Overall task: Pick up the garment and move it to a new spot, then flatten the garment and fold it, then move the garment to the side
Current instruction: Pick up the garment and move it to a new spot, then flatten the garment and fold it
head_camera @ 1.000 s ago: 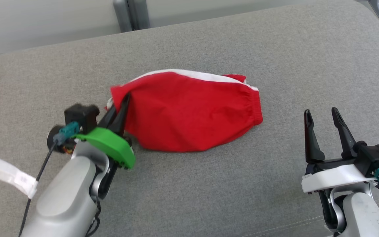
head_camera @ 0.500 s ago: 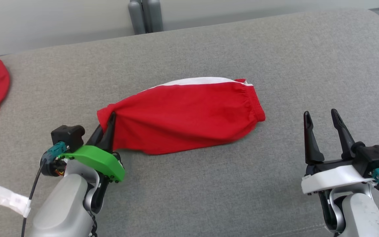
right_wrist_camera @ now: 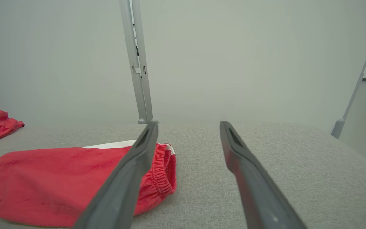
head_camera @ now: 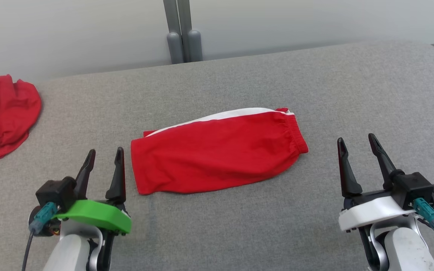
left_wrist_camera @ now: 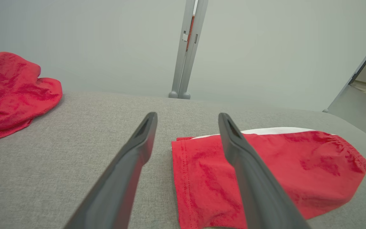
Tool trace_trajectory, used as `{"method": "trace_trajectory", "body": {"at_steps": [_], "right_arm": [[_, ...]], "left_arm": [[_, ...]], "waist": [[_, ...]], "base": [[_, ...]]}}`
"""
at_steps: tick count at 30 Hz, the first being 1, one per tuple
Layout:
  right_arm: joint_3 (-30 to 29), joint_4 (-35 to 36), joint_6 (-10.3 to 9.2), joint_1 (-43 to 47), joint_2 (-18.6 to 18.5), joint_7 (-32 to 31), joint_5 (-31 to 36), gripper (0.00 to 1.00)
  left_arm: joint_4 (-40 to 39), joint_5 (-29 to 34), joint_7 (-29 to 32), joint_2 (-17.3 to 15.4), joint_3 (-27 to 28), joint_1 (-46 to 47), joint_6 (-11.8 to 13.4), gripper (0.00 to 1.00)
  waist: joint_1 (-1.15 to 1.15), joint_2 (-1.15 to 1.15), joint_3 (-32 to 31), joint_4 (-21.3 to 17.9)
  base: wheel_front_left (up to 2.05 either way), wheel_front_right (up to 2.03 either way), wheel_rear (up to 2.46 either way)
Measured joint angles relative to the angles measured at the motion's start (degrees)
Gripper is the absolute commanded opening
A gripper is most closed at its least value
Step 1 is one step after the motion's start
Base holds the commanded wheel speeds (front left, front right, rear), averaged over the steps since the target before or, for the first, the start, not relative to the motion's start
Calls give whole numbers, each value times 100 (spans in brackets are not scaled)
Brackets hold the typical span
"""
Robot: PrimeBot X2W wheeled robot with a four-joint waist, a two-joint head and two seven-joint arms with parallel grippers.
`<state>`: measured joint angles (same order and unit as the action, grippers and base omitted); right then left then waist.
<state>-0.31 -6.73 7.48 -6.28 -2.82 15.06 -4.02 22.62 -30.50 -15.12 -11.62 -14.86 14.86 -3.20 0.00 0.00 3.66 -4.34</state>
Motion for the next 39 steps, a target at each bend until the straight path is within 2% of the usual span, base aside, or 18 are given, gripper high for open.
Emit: {"method": "trace_trajectory", "body": {"at_steps": [10, 17, 25, 39], "right_arm": [[-30, 10, 0, 57, -1, 0, 78, 100], [-96, -9, 0, 237, 1, 0, -87, 100], [-133, -64, 0, 397, 0, 0, -213, 100], [-143, -98, 0, 396, 0, 0, -244, 100]], "left_arm": [[-1122, 692, 0, 364, 710, -1194, 194, 100], [-1470, 976, 0, 684, 899, -1695, 127, 100], [-1516, 1157, 0, 824, 1010, -1846, 8, 100], [-1402, 1272, 0, 865, 1163, -1844, -83, 100]], "waist": [[0, 0, -346, 103], [0, 0, -415, 186], [0, 0, -425, 256], [0, 0, -400, 295]], "base": [[0, 0, 0], [0, 0, 0], [0, 0, 0], [0, 0, 0]]}}
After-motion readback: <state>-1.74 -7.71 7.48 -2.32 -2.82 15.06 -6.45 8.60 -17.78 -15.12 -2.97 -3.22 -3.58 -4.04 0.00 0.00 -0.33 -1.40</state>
